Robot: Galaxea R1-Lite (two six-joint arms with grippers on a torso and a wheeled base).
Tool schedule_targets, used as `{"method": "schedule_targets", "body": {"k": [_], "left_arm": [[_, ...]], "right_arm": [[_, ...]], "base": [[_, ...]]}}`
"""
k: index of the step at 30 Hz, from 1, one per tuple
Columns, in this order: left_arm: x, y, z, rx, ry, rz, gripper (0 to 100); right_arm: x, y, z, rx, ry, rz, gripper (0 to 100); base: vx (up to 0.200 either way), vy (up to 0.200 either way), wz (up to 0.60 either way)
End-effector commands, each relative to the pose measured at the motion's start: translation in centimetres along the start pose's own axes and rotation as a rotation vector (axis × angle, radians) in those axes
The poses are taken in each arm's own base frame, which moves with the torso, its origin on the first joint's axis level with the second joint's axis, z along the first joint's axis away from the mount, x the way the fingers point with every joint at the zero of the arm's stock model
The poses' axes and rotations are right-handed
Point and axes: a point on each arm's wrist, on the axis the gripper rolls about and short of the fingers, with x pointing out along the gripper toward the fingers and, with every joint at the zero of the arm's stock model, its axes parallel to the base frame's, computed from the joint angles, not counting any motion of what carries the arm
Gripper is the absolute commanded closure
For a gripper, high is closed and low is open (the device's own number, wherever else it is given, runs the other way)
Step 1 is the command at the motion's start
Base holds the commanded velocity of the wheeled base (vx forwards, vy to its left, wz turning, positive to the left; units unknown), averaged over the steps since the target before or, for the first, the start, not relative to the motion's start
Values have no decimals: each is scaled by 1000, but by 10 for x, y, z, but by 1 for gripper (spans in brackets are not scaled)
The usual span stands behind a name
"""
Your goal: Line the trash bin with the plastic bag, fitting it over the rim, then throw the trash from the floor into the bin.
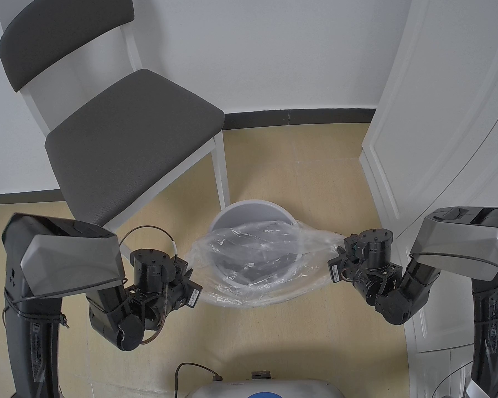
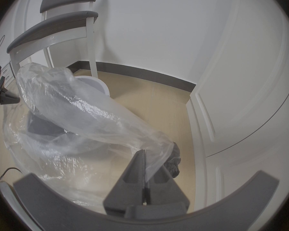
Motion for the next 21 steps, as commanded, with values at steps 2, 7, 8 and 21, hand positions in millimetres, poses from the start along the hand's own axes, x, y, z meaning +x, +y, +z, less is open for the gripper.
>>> {"method": "schedule_targets", "body": {"k": [2,7,8,21], "left_arm": [[36,-14,-21,-1,-18,68,100],[54,-16,-19,-13,-77,174,100],[55,-15,-17,-7,-83,197,100],[33,5,12,-36,-140,219,100]], "right_arm": [[12,20,-17,-6,-14,16,100],[29,29,-24,7,-48,-37,100],[35,30,-26,12,-53,-62,100],[34,18,-18,25,-68,-78,100]], "base": [[0,0,0],[0,0,0],[0,0,0],[0,0,0]]}}
